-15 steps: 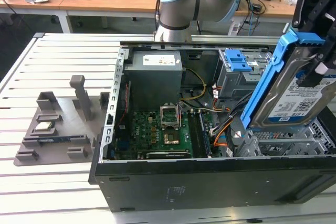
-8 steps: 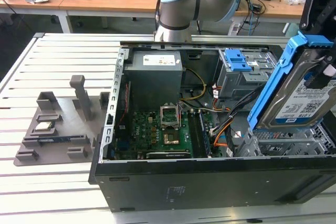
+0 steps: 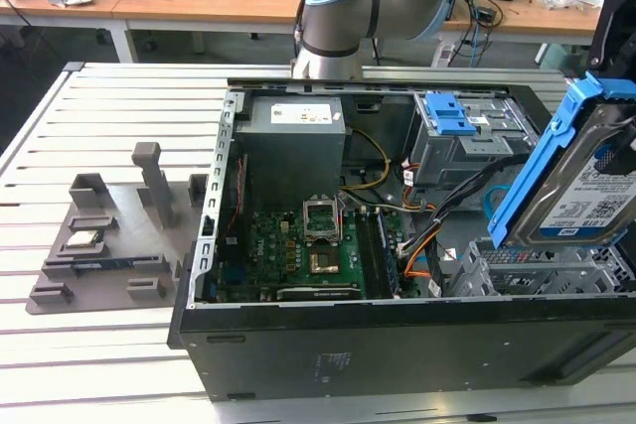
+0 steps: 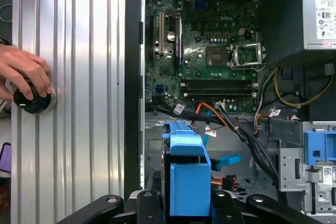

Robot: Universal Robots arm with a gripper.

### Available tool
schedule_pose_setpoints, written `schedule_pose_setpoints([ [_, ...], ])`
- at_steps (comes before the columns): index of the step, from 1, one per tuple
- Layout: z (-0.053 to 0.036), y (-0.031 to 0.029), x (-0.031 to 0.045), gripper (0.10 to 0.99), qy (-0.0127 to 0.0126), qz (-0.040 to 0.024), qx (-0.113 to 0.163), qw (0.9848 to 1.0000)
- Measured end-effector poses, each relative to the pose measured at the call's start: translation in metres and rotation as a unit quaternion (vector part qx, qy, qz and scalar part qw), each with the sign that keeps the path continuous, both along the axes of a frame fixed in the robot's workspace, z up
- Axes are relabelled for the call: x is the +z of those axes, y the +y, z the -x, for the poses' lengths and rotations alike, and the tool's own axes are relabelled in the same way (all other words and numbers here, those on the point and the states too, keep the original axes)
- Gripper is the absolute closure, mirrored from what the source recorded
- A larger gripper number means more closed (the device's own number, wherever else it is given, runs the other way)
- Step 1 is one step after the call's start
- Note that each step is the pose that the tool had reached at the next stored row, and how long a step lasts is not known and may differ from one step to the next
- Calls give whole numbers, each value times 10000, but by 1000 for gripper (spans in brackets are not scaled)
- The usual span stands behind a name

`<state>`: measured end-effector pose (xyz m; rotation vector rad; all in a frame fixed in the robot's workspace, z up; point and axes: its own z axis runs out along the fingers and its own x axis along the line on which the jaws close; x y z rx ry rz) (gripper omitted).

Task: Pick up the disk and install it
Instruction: 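Pick up the disk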

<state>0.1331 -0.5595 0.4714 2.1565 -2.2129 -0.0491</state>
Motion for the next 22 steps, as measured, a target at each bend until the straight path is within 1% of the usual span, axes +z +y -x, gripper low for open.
schedule_pose_setpoints([
  [5,-13,5,-57,725,0,1,-42,10000],
  [11,-42,15,-101,725,1,0,-58,10000],
  [22,-63,17,-111,725,1,1,-59,10000],
])
